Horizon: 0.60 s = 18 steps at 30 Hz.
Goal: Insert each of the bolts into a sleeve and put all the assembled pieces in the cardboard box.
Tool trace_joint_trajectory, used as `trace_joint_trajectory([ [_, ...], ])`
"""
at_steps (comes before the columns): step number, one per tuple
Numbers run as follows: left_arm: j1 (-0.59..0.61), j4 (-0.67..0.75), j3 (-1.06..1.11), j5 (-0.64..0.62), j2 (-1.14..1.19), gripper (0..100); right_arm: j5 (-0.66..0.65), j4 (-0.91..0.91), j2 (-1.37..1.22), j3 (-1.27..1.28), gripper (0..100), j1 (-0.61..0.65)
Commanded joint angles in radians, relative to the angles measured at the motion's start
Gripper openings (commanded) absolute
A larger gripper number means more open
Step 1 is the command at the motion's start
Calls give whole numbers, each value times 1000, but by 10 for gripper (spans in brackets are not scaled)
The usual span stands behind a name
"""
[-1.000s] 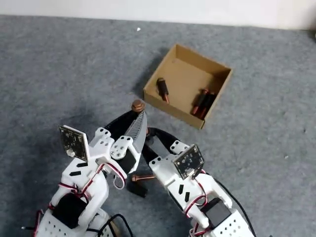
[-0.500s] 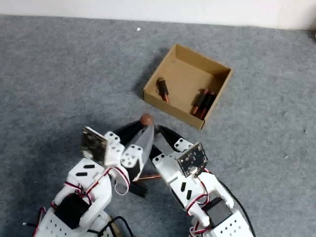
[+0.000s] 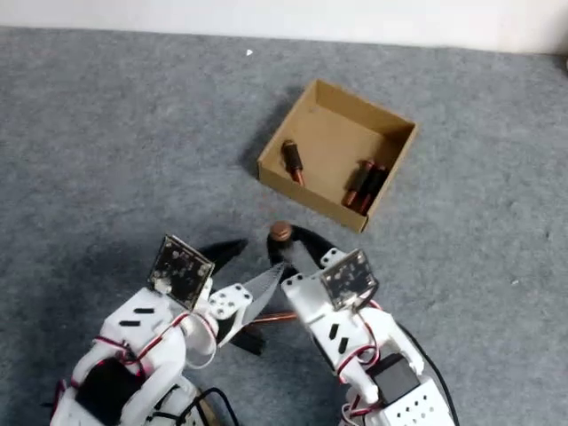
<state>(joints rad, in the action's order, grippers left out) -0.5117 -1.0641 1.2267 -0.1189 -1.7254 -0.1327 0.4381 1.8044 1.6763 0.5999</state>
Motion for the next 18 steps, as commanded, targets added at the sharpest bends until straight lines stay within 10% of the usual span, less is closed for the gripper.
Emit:
trace_joint_trajectory([
  [1, 1, -91, -88, 20, -2, 225, -9, -5, 24, 93, 4, -85],
  [18, 509, -91, 119, 12, -2, 213, 35, 450, 13, -226, 4, -110],
])
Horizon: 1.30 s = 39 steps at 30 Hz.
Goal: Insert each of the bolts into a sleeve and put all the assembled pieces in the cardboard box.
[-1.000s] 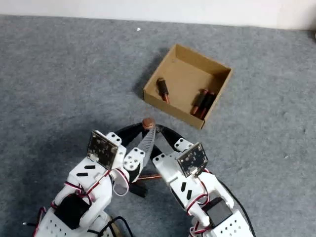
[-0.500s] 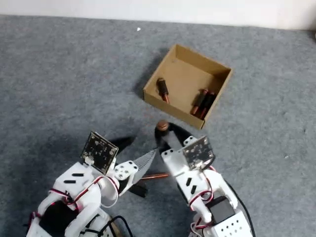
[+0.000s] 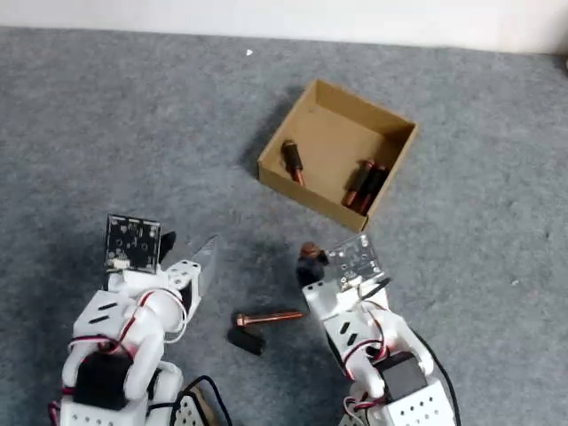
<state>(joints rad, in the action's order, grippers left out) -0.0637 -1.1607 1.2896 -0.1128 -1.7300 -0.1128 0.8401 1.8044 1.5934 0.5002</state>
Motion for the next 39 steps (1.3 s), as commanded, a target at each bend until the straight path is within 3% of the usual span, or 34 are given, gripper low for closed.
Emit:
trace_joint_trajectory([
  [1, 68, 6, 74, 6, 2, 193, 15, 67, 7, -173, 4, -10],
  [6, 74, 6, 134, 6, 2, 3, 14, 104, -209, -344, 4, -10],
  [11, 76, 6, 174, 6, 2, 27, 14, 101, -530, -573, 4, -21],
  [15, 76, 41, 225, 6, 2, 27, 12, 87, -779, -773, 4, -120],
  [24, 76, 158, 288, 6, 2, 27, 12, -182, -1299, -1082, 4, -323],
  [33, 79, 157, 286, 11, 2, 27, 14, -343, -1673, -1221, 6, -360],
  [39, 166, 161, 278, 8, 2, 27, 21, -177, -1788, -1340, 215, -358],
])
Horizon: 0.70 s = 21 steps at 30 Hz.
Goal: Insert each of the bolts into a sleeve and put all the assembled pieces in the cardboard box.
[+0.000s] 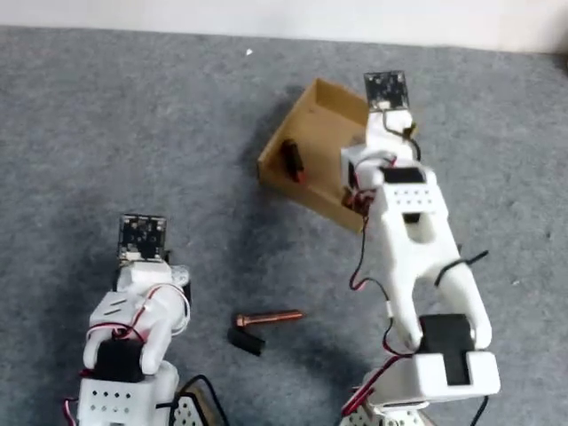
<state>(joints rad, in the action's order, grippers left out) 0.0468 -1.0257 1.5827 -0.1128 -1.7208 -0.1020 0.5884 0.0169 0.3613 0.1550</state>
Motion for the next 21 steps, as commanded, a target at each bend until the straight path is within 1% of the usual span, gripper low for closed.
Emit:
trace_joint_trajectory([
  [1, 64, 28, -16, 8, -7, 27, 11, 110, -2, -128, 226, -12],
  [5, 96, 28, -39, 6, -7, 27, 5, 265, 48, -185, 224, -5],
  [10, 242, 28, -67, 6, -7, 27, -2, 541, 226, -185, 224, 81],
  [11, 266, 28, -70, 6, -7, 27, -20, 602, 260, -166, 224, 104],
  [14, 305, 28, -76, 6, -7, 27, -140, 730, 363, -67, 224, 186],
  [16, 308, 28, -77, 6, -7, 27, -187, 774, 423, 21, 224, 254],
  [21, 311, 29, -77, 12, -7, 30, -187, 776, 519, 262, 224, 461],
])
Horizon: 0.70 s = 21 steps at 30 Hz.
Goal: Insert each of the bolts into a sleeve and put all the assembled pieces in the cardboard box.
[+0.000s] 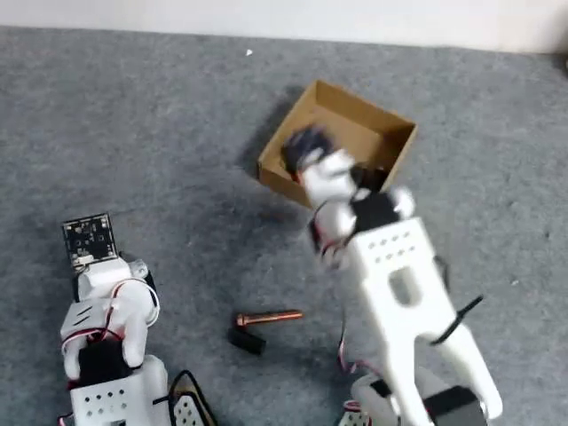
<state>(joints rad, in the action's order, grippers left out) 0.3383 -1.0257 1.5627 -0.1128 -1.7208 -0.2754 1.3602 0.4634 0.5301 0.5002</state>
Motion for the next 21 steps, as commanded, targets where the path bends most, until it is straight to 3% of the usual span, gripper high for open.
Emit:
trace_joint_trajectory([
  [1, 31, 29, -58, 12, -7, 30, -12, -12, 87, 130, 224, 154],
  [11, 130, 97, -45, 8, -5, 28, 94, -202, 59, 314, 224, 481],
  [21, 130, 97, -45, 8, -5, 28, 184, -311, -101, 318, 224, 648],
])
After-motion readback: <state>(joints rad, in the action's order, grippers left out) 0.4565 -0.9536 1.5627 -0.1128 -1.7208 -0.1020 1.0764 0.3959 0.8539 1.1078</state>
